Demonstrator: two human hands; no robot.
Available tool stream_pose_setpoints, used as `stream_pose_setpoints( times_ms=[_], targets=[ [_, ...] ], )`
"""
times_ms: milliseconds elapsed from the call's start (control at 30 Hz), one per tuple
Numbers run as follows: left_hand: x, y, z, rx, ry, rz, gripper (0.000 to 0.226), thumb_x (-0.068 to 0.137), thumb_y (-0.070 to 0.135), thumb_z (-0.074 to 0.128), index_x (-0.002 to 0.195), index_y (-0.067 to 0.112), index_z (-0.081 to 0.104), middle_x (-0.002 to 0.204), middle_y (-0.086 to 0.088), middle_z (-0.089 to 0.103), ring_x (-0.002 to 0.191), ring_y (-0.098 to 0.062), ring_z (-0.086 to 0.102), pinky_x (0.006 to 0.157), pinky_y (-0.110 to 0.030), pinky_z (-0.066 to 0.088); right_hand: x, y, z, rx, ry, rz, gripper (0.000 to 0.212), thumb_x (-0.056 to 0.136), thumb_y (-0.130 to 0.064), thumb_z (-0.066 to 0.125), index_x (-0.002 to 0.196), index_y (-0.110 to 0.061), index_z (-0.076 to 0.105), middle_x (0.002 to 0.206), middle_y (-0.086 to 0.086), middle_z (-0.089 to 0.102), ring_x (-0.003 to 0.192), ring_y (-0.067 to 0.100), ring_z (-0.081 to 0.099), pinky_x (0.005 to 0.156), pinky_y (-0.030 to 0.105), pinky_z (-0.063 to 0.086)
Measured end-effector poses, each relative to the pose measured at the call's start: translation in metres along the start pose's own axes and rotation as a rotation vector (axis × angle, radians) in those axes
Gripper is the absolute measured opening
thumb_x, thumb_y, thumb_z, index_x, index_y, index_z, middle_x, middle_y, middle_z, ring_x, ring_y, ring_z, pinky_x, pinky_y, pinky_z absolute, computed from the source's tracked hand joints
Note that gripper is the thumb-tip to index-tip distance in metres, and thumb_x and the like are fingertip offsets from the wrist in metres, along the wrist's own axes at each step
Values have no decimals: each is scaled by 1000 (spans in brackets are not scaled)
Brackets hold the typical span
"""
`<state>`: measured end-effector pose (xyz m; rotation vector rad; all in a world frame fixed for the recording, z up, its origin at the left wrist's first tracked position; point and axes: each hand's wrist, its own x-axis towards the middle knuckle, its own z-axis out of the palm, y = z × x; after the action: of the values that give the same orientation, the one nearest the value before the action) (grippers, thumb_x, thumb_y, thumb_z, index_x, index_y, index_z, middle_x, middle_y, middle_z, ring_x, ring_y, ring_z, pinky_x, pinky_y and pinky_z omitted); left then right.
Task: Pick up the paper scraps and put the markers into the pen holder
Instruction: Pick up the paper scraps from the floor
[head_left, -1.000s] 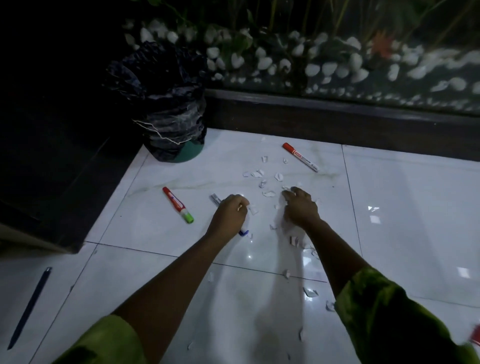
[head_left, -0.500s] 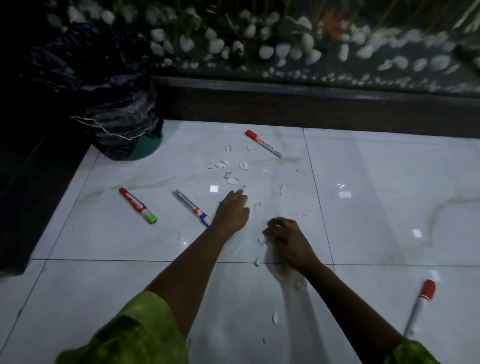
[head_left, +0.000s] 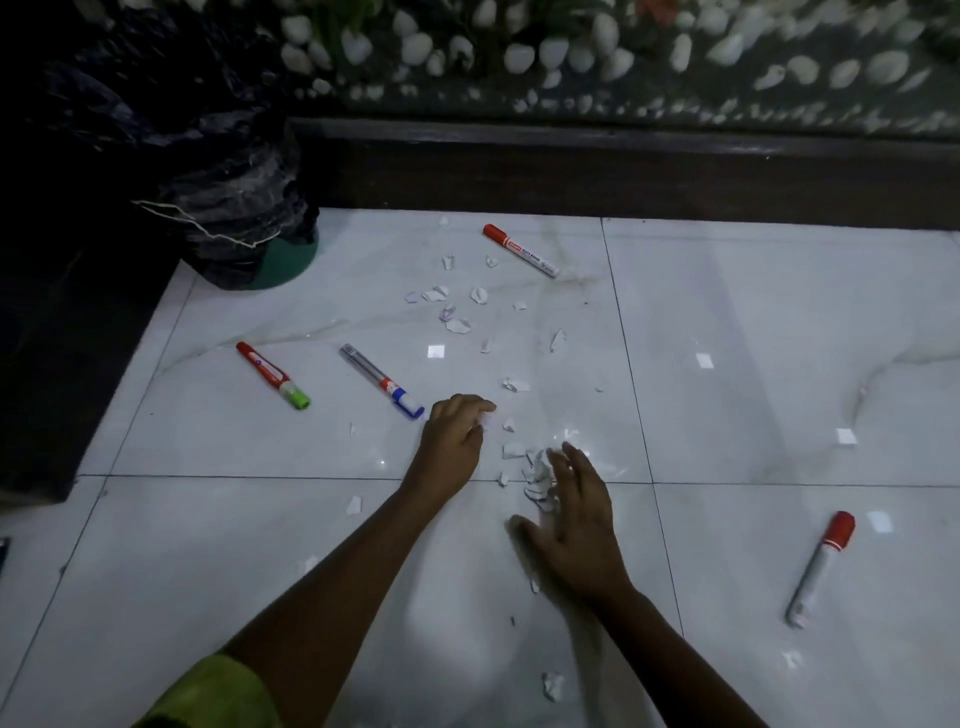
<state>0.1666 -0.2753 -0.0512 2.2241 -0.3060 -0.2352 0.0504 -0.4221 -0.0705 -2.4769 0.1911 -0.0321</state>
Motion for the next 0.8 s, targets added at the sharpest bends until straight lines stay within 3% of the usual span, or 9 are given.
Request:
stream_pose_setpoints(
  times_ms=[67,133,200,300,467,533,633,733,800],
  targets=[
    [3,-3,-1,0,11,2,31,92,2,48,122,3,58,132,-14,55,128,-25,44,110,-28,33,8,-4,11,-126,-24,-62,78,79,-64,45,144,-23,29,154,8,26,142,25,21,112,38,18],
    [7,0,0,2,2,-10,35,93,2,46,127,4,53,140,-12,48,134,-24,38,114,-32,29,20,-13,20,-253,-29,-81,63,85,-60,41,137,-26,40,148,10,38,138,31,32,111,40,25],
    [11,5,3,19,-4,-18,37,95,7,44,131,5,49,146,-10,43,139,-22,33,115,-31,25,31,-18,23,-338,35,-111,40,87,-44,42,115,-21,59,124,12,60,116,34,55,99,35,39],
    [17,8,9,84,-42,-19,41,97,14,41,137,8,41,152,-7,33,143,-21,24,116,-30,21,29,-10,22,-355,184,-147,20,83,-26,45,83,-13,60,91,7,62,82,30,61,77,29,31],
    [25,5,37,357,-191,112,48,98,28,38,144,19,29,157,-6,21,146,-25,13,119,-39,15,17,7,21,-439,180,-17,36,85,-39,45,114,-21,59,121,11,61,116,30,47,100,42,27],
    [21,5,44,482,-186,248,45,94,26,46,138,17,42,149,-11,38,139,-32,32,111,-43,30,17,7,20,-455,164,41,43,86,-44,41,118,-21,58,125,12,61,118,33,52,103,44,32],
    [11,-6,42,645,-24,385,30,82,26,61,110,16,64,115,-9,67,101,-27,65,79,-35,54,16,5,19,-444,171,35,45,86,-44,40,118,-19,60,122,13,62,112,33,57,96,44,45],
    [1,-18,29,745,76,412,7,82,21,64,85,14,62,83,-3,66,71,-19,63,59,-25,50,17,5,18,-468,188,-10,41,86,-42,42,116,-21,58,121,10,62,109,27,54,91,38,45],
    [-4,-20,23,789,87,460,14,83,19,60,69,16,58,65,0,59,55,-15,57,46,-21,43,21,4,17,-492,205,-65,30,84,-38,45,106,-21,58,110,6,62,94,24,51,79,35,40]
  ],
)
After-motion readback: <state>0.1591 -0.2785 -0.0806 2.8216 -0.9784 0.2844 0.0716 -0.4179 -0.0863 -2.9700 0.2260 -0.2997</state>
